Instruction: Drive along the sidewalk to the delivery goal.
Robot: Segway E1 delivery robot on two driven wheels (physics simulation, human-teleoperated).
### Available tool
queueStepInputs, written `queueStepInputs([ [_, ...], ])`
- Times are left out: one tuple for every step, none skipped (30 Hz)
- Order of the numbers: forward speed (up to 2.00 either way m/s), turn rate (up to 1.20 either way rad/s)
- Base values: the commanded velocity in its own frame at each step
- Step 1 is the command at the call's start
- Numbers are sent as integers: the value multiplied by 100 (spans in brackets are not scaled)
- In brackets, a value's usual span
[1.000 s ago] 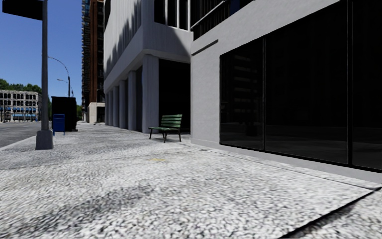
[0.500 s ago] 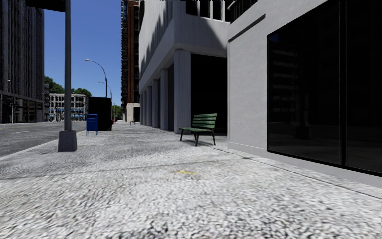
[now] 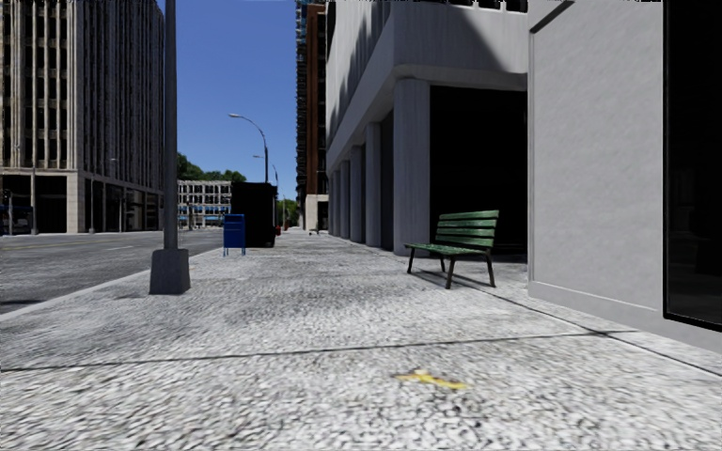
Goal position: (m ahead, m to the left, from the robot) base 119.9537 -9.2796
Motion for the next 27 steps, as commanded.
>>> queueStepInputs([
  [200,26],
  [200,26],
  [200,24],
  [200,19],
  [200,18],
  [200,18],
  [200,18],
  [200,30],
  [200,42],
  [200,42],
  [200,48],
  [200,50],
  [200,50],
  [200,51],
  [200,51],
  [200,52],
  [200,52],
  [200,52],
  [200,52],
  [200,52],
  [200,52],
  [200,52],
  [200,52],
  [200,52],
  [200,52],
  [200,0],
  [200,0],
])
